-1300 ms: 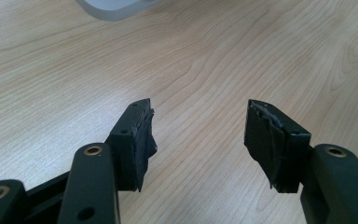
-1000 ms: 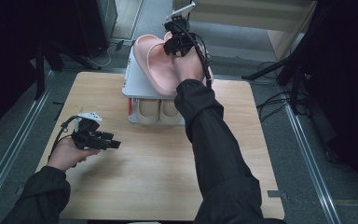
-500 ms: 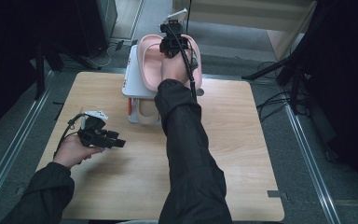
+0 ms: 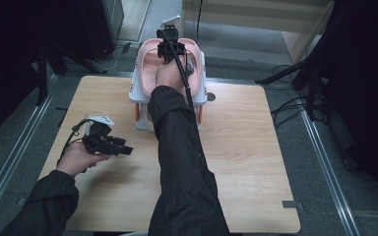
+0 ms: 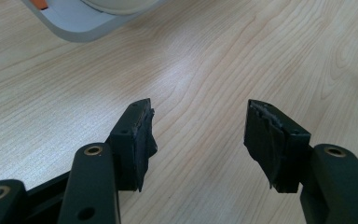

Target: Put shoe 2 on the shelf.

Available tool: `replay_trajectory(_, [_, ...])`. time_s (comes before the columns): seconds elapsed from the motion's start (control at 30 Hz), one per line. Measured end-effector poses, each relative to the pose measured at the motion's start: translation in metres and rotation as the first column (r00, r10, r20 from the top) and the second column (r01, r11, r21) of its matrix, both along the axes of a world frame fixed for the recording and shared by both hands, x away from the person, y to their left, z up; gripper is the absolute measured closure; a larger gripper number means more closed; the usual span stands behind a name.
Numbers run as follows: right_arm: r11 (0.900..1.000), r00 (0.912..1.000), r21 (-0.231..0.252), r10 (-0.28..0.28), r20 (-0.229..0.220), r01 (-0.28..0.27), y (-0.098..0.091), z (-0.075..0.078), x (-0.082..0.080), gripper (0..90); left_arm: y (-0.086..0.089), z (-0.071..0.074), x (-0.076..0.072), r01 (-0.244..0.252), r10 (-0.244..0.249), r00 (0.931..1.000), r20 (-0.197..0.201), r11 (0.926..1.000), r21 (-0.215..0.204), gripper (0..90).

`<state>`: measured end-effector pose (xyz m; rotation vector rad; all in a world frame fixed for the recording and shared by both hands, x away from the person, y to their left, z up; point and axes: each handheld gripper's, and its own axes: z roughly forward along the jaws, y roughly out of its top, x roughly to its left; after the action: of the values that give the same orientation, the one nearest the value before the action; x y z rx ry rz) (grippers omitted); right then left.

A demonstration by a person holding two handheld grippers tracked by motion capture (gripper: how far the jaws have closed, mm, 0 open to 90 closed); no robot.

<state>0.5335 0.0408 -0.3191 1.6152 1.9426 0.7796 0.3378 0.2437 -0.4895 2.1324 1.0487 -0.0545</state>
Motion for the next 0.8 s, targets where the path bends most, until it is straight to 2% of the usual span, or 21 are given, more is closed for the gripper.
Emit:
replay_trajectory(0.1, [0.9997, 0.9999, 0.021, -0.011, 0.002, 0.011, 0.0, -0.002, 0.003, 73.0, 0.001, 0.0, 0.0, 0.001, -0.001, 1.0, -0.001, 1.0, 0.001, 41.4])
replay_trajectory(0.27, [0.9999, 0.9998, -0.006, -0.016, -0.007, 0.016, 0.0, -0.009, 0.008, 71.7, 0.001, -0.001, 0.0, 0.0, 0.0, 1.0, -0.006, 1.0, 0.004, 41.4])
replay_trajectory(0.4, [0.9998, 0.9999, 0.011, -0.016, 0.003, 0.016, -0.001, -0.014, 0.008, 67.3, 0.001, -0.002, 0.0, -0.001, 0.001, 0.9999, -0.011, 1.0, 0.009, 41.3])
replay_trajectory(0.57, [0.9999, 0.9999, -0.005, -0.01, 0.012, 0.01, -0.001, -0.017, 0.006, 60.8, 0.0, -0.002, 0.0, 0.006, -0.006, 0.9999, -0.009, 0.9998, 0.018, 41.2])
replay_trajectory(0.63, [0.9999, 0.9999, 0.01, -0.013, 0.01, 0.012, -0.003, -0.018, 0.006, 55.5, 0.0, -0.002, -0.001, 0.008, -0.008, 1.0, -0.006, 0.9997, 0.023, 41.1])
replay_trajectory(0.8, [0.9996, 0.9997, -0.02, 0.018, 0.018, -0.018, -0.004, -0.017, 0.002, 51.8, 0.001, -0.001, 0.0, 0.006, -0.006, 1.0, -0.006, 0.9997, 0.023, 40.9])
